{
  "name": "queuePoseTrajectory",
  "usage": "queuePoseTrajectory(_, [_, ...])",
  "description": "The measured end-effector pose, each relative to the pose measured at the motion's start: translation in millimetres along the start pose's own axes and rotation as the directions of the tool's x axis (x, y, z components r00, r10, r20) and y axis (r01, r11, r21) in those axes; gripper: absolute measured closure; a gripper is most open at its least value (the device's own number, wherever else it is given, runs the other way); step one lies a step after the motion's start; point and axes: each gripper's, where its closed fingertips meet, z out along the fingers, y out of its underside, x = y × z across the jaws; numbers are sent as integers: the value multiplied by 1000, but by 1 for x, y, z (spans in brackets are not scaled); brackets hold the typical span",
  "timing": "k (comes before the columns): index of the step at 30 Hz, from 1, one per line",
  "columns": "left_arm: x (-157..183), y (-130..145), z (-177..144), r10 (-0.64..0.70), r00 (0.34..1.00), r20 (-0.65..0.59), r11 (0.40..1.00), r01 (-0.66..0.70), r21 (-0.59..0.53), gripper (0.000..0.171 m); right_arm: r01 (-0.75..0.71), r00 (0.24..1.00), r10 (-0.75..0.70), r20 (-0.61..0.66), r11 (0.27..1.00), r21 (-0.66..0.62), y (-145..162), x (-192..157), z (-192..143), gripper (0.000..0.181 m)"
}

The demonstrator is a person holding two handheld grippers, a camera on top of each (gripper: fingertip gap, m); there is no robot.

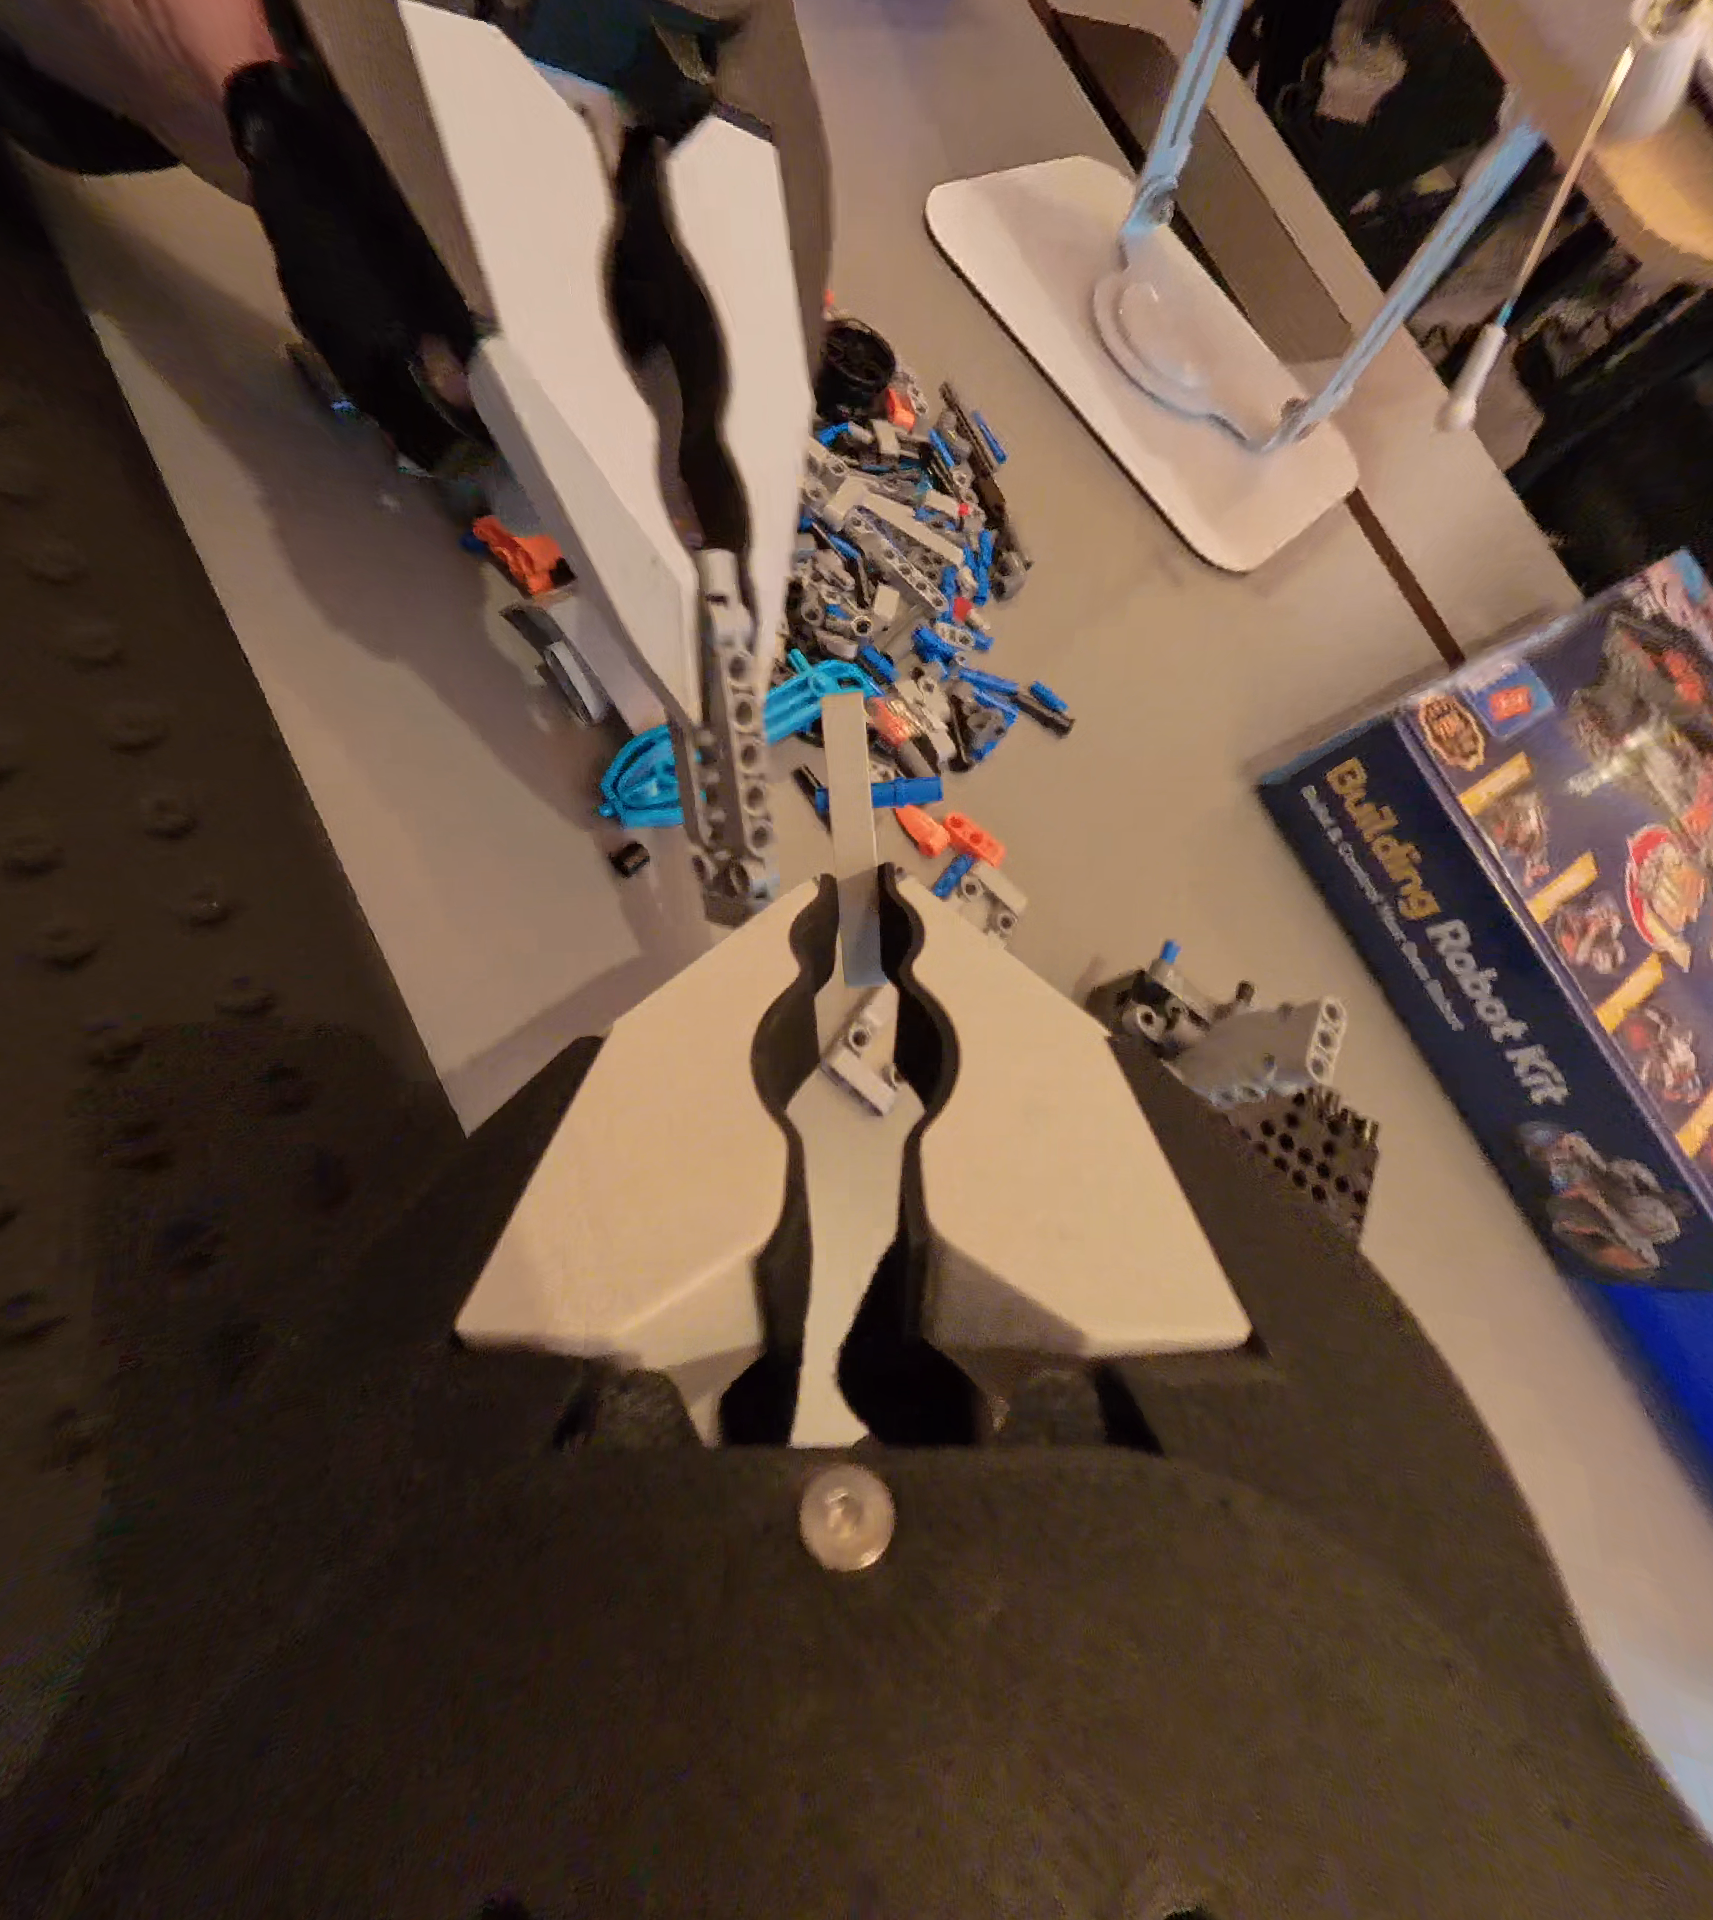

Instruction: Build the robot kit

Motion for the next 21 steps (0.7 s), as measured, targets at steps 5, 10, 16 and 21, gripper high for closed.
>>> queuePoseTrajectory(5, [0,-4,0,-89,995,-42,995,90,48,166,61,996,-57,-72,996,61,-14,-6,9,175])
queuePoseTrajectory(10, [0,-7,-1,-135,988,-81,987,140,73,166,120,986,-111,-125,990,69,-17,-5,10,175])
queuePoseTrajectory(16, [-2,-11,-4,-181,978,-108,976,192,101,167,187,968,-173,-180,980,61,-19,-4,11,175])
queuePoseTrajectory(21, [-4,-13,-5,-200,973,-117,970,213,116,167,244,949,-226,-220,968,55,-21,-5,10,175])
